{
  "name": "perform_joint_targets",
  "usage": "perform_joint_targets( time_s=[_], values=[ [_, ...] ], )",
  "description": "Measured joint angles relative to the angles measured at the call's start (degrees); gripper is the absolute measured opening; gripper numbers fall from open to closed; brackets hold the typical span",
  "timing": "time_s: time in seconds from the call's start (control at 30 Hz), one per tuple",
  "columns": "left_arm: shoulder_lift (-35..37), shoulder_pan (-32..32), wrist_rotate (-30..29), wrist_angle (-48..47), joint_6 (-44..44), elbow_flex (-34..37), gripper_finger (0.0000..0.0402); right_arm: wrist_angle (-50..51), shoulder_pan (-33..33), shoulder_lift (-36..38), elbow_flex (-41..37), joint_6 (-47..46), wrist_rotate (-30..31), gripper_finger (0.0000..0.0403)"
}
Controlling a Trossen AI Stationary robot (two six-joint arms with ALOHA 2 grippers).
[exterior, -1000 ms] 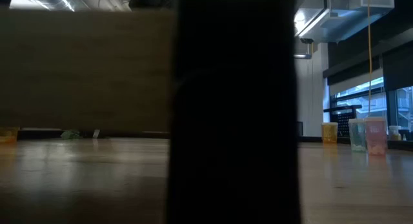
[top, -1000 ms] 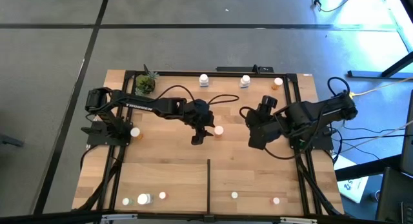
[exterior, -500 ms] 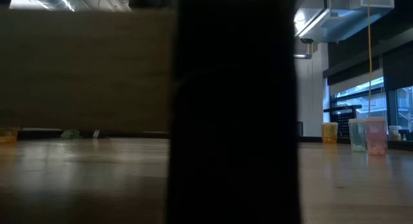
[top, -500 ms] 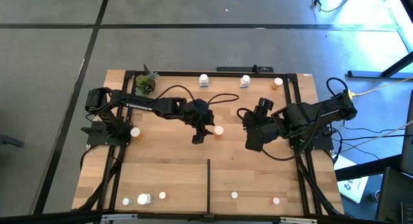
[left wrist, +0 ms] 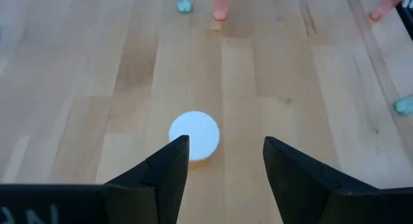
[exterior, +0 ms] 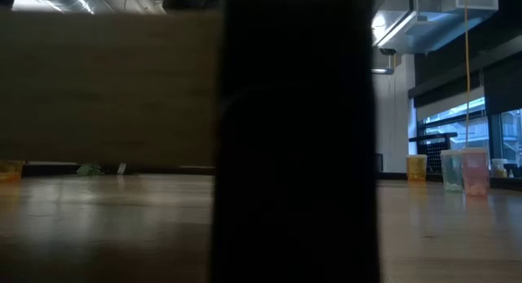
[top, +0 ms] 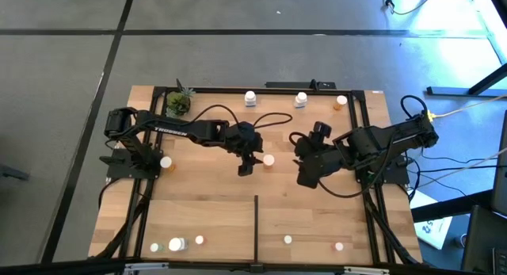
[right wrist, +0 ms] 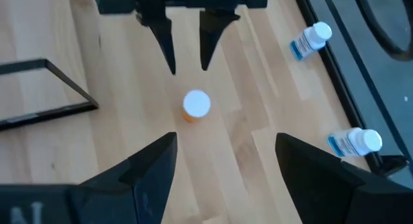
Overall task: Pick and place medicine bottles onto shelf by color
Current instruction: Put the bottom right orange pill bottle on the shelf
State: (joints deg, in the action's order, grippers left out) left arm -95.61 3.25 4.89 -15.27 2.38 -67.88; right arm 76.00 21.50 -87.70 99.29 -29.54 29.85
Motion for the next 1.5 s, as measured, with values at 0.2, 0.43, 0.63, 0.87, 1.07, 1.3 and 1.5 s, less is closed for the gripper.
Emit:
perform_joint_targets(
  time_s=[0.2,0.43,0.63,0.87,1.07,1.3,1.5],
  values=[
    [0.00,0.00,0.14,0.71,0.93,0.00,0.0192,-1.64,0.00,0.00,0.00,0.00,0.00,0.0264],
    [0.04,-0.09,-0.21,0.86,-1.14,0.00,0.0250,-2.63,0.00,0.00,0.00,0.00,0.00,0.0264],
    [0.04,-1.61,-5.41,-0.01,-4.43,-1.40,0.0319,-2.63,0.00,-0.02,0.00,0.00,0.00,0.0264],
    [-2.53,-2.62,-9.47,-9.20,-7.02,-7.73,0.0339,-2.81,0.01,-0.04,0.00,0.00,-0.03,0.0264],
    [-8.20,-2.38,-9.30,-9.61,-7.10,-10.33,0.0340,-3.74,0.02,-0.07,0.02,0.00,0.02,0.0264],
    [-10.45,-2.38,-9.35,-7.94,-7.52,-11.37,0.0340,-4.75,0.02,-0.07,0.02,0.02,-1.55,0.0264],
    [-12.45,-2.12,-10.30,-7.15,-7.48,-11.56,0.0340,-4.71,0.02,-0.07,0.02,0.00,-1.58,0.0264]
  ],
)
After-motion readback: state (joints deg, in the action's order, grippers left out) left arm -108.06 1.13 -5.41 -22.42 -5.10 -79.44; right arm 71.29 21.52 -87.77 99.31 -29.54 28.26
